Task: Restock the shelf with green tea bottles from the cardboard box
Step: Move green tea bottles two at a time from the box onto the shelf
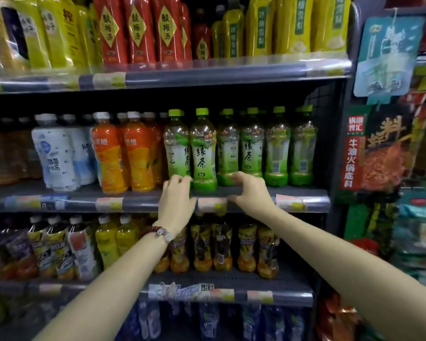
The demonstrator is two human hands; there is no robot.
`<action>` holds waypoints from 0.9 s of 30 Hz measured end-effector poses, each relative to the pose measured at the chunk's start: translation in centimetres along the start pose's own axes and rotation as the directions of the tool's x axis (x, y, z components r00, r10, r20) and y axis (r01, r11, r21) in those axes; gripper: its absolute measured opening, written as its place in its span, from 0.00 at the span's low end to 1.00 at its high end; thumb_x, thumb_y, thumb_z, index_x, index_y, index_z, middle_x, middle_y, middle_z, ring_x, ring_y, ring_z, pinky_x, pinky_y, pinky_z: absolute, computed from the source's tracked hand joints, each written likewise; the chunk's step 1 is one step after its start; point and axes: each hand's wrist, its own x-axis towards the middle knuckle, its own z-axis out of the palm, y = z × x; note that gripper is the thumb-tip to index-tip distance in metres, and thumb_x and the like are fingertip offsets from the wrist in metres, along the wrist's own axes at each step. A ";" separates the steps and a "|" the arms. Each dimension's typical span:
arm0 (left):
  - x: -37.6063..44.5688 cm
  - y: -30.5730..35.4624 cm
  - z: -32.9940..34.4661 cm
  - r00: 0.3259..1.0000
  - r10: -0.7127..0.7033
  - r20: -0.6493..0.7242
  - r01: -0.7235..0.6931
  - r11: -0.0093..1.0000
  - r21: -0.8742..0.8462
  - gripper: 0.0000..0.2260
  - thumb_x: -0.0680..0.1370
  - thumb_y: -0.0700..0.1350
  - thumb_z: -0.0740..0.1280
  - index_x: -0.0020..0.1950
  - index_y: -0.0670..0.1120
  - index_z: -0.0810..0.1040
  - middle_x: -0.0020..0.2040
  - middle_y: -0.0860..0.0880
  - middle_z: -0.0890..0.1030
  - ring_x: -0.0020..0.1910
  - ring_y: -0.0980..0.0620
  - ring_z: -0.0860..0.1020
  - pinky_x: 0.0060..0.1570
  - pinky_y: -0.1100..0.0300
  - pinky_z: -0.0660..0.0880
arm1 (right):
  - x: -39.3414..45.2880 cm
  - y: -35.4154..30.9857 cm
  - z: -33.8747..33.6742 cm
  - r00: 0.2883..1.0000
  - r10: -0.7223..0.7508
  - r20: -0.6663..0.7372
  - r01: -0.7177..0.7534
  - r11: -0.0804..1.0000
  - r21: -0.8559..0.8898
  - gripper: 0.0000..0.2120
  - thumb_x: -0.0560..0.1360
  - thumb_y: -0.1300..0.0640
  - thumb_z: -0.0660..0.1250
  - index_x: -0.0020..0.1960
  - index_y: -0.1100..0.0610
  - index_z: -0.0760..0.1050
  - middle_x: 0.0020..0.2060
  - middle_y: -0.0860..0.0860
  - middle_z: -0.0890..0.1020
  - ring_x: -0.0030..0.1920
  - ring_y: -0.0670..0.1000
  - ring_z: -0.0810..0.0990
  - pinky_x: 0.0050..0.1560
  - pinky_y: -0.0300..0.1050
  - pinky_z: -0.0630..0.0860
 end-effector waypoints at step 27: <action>-15.0 22.1 19.5 0.714 0.385 0.585 -0.053 0.862 -0.504 0.17 0.73 0.51 0.70 0.59 0.47 0.76 0.54 0.46 0.78 0.56 0.48 0.76 0.53 0.59 0.70 | -24.5 24.5 -9.2 0.754 0.642 -0.137 -0.657 0.740 -0.147 0.18 0.69 0.60 0.72 0.58 0.58 0.78 0.55 0.53 0.83 0.57 0.54 0.80 0.57 0.44 0.74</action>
